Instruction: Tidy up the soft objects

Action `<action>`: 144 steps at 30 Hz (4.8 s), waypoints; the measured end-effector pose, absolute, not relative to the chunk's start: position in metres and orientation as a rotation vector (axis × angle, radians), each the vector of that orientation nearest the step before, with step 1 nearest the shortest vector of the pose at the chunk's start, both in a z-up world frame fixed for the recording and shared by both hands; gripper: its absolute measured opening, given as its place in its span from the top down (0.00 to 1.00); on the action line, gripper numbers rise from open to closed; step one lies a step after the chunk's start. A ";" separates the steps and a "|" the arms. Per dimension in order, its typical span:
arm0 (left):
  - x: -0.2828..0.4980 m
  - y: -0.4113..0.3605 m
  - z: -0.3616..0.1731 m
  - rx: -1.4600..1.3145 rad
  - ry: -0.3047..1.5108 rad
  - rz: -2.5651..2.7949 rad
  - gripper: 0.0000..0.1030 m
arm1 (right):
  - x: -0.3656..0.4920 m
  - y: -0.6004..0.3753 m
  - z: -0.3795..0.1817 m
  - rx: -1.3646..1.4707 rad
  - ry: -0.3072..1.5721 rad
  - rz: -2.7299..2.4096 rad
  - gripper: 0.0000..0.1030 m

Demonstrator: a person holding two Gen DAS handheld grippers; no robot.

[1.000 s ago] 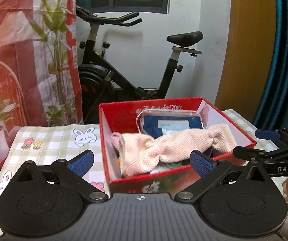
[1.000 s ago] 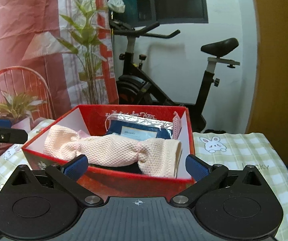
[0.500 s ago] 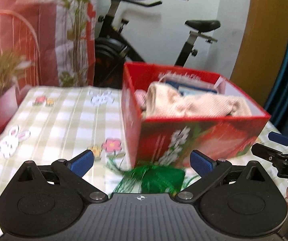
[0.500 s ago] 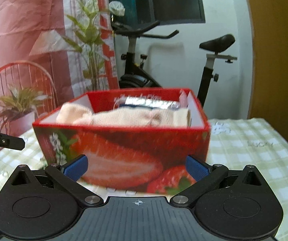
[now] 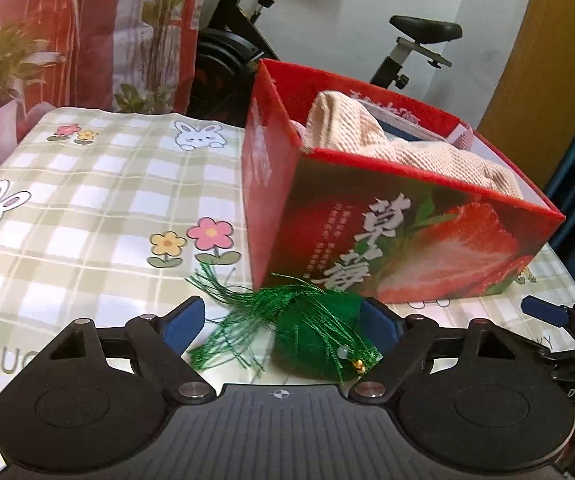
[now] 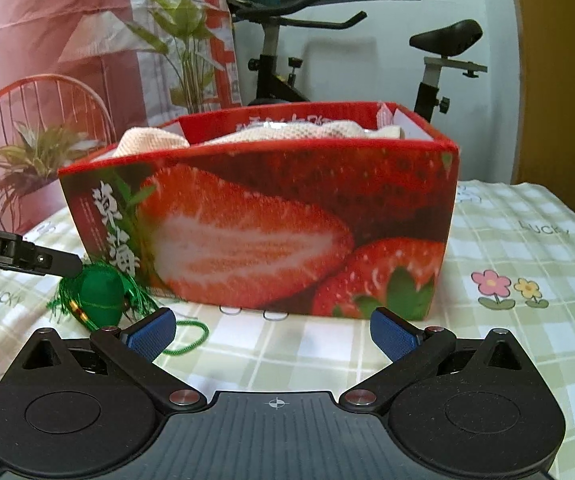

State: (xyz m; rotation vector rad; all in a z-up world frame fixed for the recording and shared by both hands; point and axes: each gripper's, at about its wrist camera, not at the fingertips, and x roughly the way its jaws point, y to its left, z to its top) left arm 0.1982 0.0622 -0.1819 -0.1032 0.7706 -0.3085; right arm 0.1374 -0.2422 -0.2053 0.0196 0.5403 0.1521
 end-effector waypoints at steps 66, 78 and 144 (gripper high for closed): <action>0.252 -0.018 -0.041 -0.145 0.477 -0.586 0.45 | 0.230 -0.200 -0.034 -0.139 0.305 0.495 0.53; 0.265 -0.012 -0.095 -0.089 0.627 -0.559 0.25 | 0.242 -0.202 -0.104 -0.165 0.533 0.371 0.51; 0.066 0.020 0.052 0.019 0.322 -0.216 0.00 | 0.036 -0.257 0.054 0.014 0.301 0.001 0.00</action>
